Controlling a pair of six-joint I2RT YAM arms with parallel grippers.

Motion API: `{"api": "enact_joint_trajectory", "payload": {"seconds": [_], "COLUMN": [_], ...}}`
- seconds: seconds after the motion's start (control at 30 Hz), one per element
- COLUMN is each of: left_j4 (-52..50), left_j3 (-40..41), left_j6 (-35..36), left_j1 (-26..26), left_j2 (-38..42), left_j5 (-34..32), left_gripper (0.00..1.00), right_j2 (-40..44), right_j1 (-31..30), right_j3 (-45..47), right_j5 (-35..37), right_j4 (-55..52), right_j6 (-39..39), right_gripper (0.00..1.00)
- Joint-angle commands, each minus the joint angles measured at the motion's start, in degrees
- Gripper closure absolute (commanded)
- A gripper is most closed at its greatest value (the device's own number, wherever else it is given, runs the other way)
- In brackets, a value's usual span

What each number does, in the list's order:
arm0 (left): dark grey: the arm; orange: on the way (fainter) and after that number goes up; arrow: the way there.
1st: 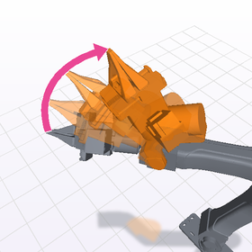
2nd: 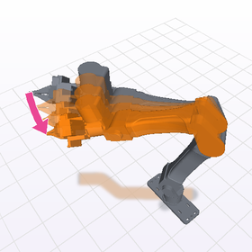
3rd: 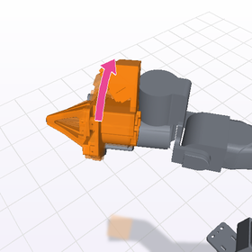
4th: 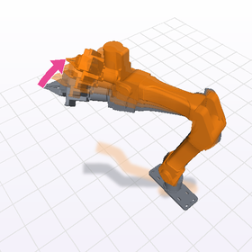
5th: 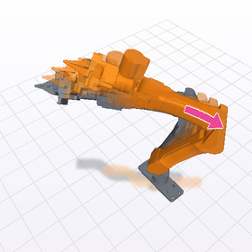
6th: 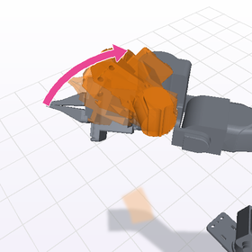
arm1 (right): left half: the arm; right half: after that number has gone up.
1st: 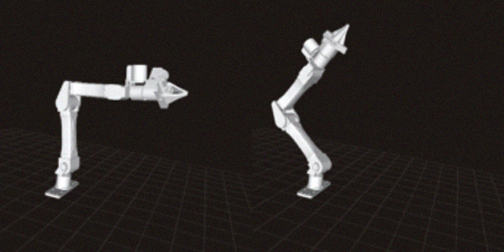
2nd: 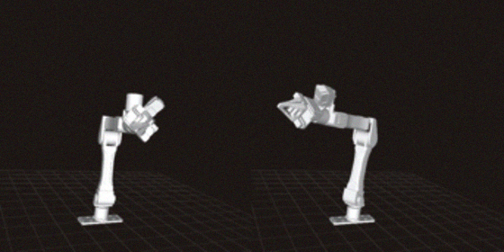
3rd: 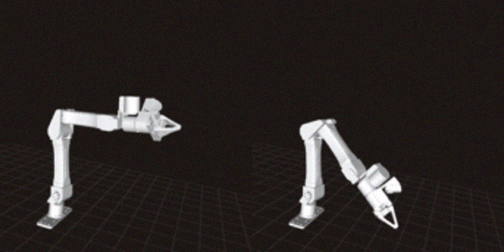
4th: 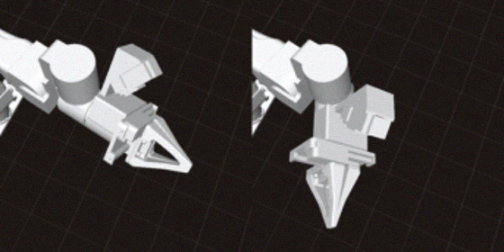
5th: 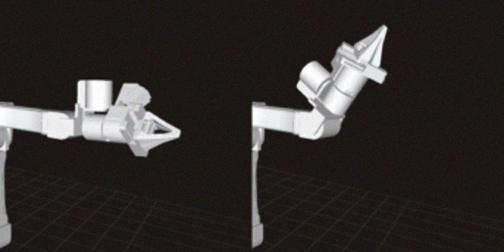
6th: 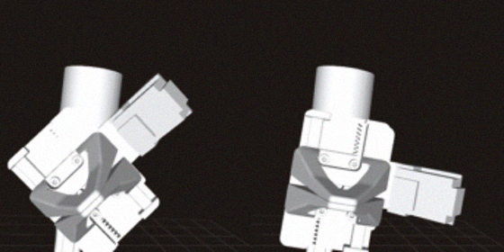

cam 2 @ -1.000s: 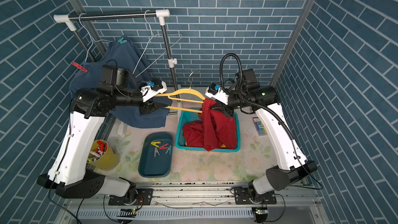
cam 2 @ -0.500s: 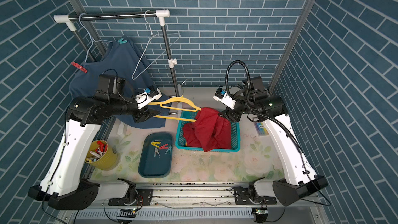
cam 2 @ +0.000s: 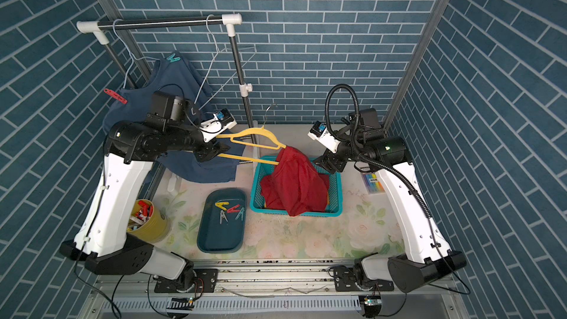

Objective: Remove the clothespins securing t-shirts to the hanger
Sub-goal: Remove the T-shirt from the hanger.

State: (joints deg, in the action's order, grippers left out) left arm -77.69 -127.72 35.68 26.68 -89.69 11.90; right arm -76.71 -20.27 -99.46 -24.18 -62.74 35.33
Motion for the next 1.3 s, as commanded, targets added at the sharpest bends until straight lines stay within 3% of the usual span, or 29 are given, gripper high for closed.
{"api": "enact_joint_trajectory", "payload": {"seconds": [0.0,0.07,0.2,0.6,0.7,0.87,1.1,1.27], "left_j4": [-8.9,-8.6,-9.7,-1.5,-2.2,-5.1,-5.8,-0.3], "left_j3": [-9.0,-8.6,-9.4,-16.1,-14.0,-8.0,-7.9,-16.9], "left_j6": [-0.4,0.2,1.4,4.7,7.6,9.5,8.4,4.5], "left_j1": [9.1,12.3,13.3,13.9,13.9,13.9,14.0,14.0], "left_j2": [-7.5,-9.1,-10.0,-1.5,-0.7,-1.1,-2.1,0.5], "left_j5": [-12.5,-18.3,-27.1,-26.3,-29.5,-41.0,-36.6,-21.9], "left_gripper": [1.0,1.0,1.0,1.0,1.0,1.0,1.0,1.0], "right_j2": [-0.1,-0.4,-0.6,-2.7,-3.0,-3.0,-3.2,-3.4], "right_j1": [0.8,1.0,1.5,1.9,2.0,2.0,2.0,2.0], "right_j3": [0.4,0.4,0.6,0.6,0.3,0.4,1.8,3.5], "right_j5": [-0.4,0.1,0.5,-4.2,-5.1,-5.0,-8.0,-6.2], "right_j4": [2.7,3.3,2.7,5.1,5.3,5.0,5.2,5.5], "right_j6": [-3.3,-4.2,-4.5,-6.3,-6.4,-6.3,-7.6,-9.5], "right_gripper": [0.25,0.25,0.25,0.26,0.26,0.26,0.26,0.27]}}
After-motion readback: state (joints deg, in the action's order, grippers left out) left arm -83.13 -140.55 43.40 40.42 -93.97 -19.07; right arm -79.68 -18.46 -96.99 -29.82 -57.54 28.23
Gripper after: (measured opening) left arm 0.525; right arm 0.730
